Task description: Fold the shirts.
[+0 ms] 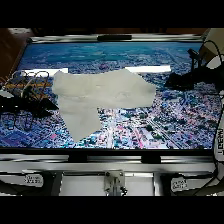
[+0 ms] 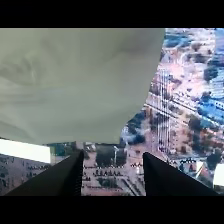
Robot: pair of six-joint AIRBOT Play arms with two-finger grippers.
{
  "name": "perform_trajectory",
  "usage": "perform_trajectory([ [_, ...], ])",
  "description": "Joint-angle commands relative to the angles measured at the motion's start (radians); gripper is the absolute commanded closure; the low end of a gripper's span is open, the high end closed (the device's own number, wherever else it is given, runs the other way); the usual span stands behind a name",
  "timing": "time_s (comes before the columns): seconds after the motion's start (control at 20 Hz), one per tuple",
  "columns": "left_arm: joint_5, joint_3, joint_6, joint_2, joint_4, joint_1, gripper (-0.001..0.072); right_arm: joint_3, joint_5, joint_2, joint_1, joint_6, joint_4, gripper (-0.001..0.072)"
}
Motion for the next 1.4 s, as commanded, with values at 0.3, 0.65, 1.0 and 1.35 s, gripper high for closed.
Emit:
perform_trajectory([
  [0.3,0.188,-0.024,0.010,-0.025,-0.031,-0.090,0.0284,-0.037,0.130,-0.013,-0.001,0.019,-0.032,0.0202],
  [0.65,0.167,-0.024,0.010,-0.026,-0.031,-0.090,0.0578,-0.344,-0.082,-0.013,0.012,0.012,0.134,0.0201],
  [1.0,0.143,-0.023,0.040,-0.022,-0.031,-0.087,0.0679,-0.380,-0.396,-0.026,0.156,-0.010,0.095,0.0201],
  [1.35,0.143,-0.023,0.040,-0.023,-0.031,-0.087,0.0680,-0.380,-0.471,-0.030,0.173,0.070,0.030,0.0207],
])
